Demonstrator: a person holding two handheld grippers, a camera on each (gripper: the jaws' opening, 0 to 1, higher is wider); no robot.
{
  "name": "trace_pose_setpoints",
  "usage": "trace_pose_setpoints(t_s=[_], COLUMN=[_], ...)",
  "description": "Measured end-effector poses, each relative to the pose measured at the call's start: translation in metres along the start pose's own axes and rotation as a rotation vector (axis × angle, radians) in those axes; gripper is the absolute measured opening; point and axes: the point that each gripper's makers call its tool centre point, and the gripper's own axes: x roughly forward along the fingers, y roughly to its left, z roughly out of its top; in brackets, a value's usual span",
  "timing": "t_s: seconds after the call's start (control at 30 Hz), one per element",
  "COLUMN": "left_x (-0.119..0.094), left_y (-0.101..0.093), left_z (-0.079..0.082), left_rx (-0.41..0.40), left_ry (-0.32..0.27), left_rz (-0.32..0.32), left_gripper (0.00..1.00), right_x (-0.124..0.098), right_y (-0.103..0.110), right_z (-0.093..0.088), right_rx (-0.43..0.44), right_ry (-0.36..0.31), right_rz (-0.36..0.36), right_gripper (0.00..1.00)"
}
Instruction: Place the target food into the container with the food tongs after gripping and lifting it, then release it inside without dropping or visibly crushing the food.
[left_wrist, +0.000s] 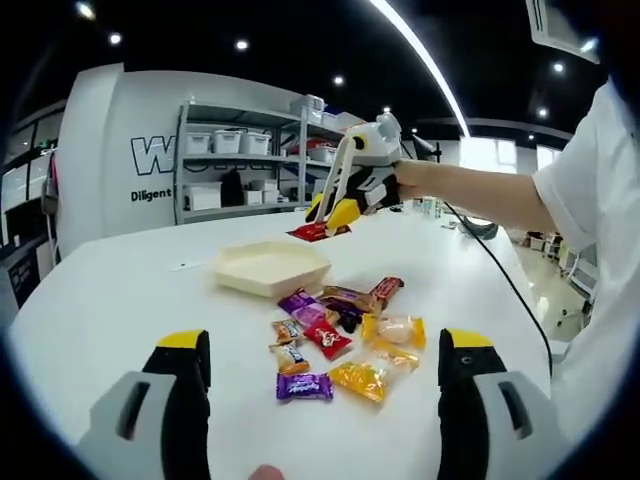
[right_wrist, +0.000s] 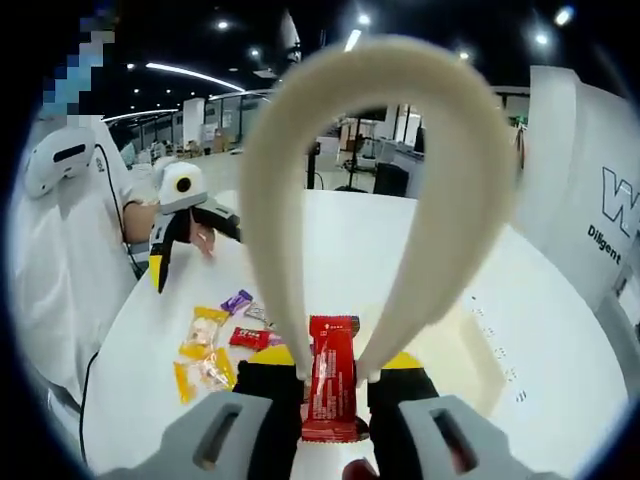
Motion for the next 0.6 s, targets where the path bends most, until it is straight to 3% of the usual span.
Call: trace_pose_setpoints(t_s=[0.6], left_x=[0.001], left_y=[0.005], left_z=[-0.002], left_rx=[-0.003], left_ry=[0.008], left_rz=[0.010], left_gripper=[0.92], right_x=[0.020], right_y=[-0.039], right_z=[-0.007], right_rx=[0.026], right_ry=[0.015], right_rz=[0.005], right_gripper=[0.19])
